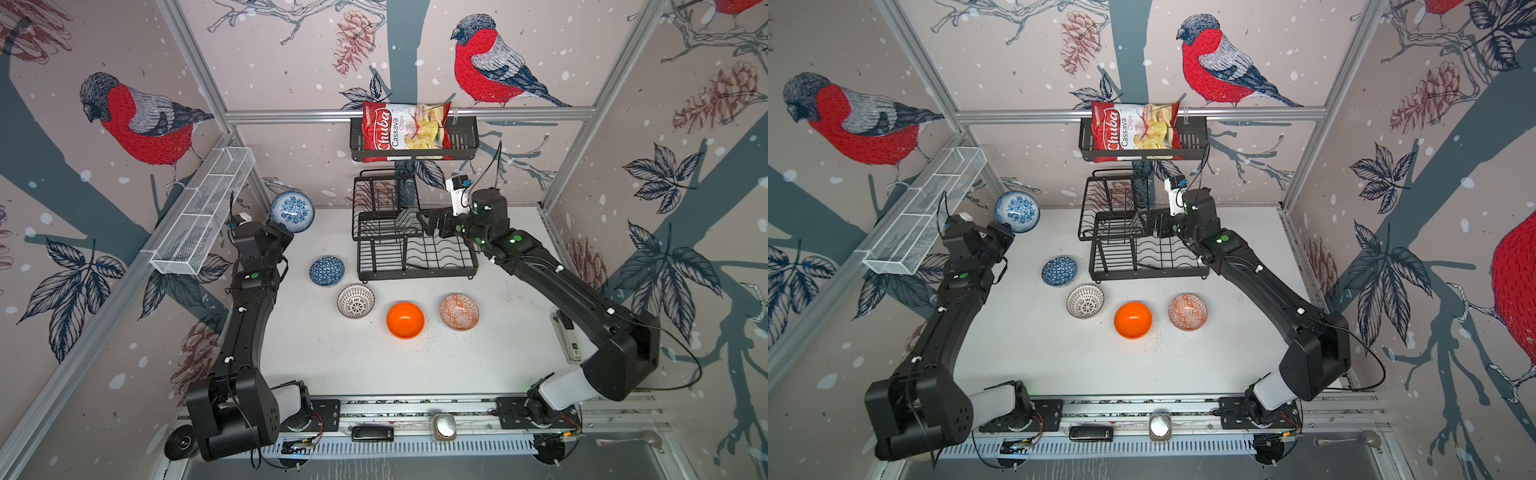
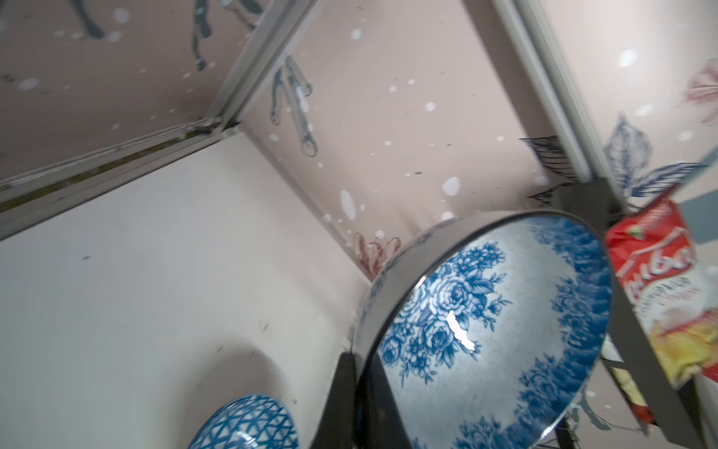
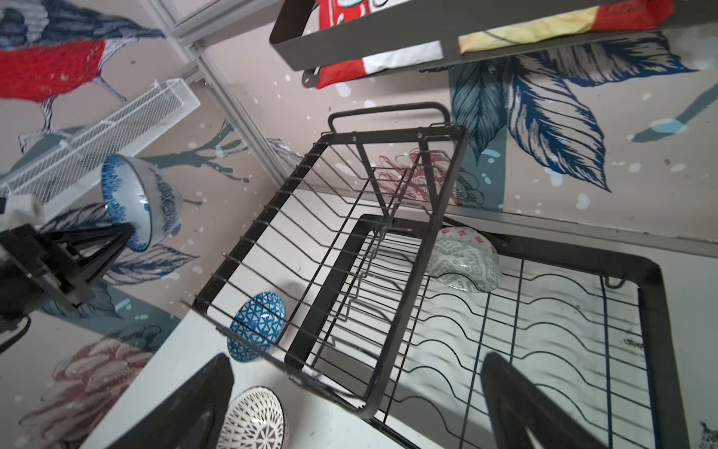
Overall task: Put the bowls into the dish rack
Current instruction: 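Grasp and lift the blue floral bowl rim with the left gripper, then carry the blue floral bowl over the rack toward the right gripper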
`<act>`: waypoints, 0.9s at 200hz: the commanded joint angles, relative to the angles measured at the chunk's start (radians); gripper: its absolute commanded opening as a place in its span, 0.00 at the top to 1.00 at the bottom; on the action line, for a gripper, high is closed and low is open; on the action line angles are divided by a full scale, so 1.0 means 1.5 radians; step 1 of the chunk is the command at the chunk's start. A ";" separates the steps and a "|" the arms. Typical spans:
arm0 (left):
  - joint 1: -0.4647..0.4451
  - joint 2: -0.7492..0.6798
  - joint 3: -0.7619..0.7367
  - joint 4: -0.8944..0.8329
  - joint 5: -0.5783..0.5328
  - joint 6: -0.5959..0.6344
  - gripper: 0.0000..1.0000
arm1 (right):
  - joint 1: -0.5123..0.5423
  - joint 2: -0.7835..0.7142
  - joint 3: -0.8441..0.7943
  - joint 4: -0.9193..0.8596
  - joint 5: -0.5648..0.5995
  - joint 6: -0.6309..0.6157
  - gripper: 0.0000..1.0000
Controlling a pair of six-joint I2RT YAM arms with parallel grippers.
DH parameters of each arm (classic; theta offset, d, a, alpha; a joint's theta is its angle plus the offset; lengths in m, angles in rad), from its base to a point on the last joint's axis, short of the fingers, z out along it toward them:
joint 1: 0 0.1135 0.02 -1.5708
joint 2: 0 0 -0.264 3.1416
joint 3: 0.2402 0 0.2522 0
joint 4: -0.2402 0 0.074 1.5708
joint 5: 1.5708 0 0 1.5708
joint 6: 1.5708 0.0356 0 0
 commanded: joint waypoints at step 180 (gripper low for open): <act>-0.473 0.209 0.234 0.368 -0.463 0.358 1.00 | -0.034 0.054 0.137 0.347 -0.128 0.722 0.05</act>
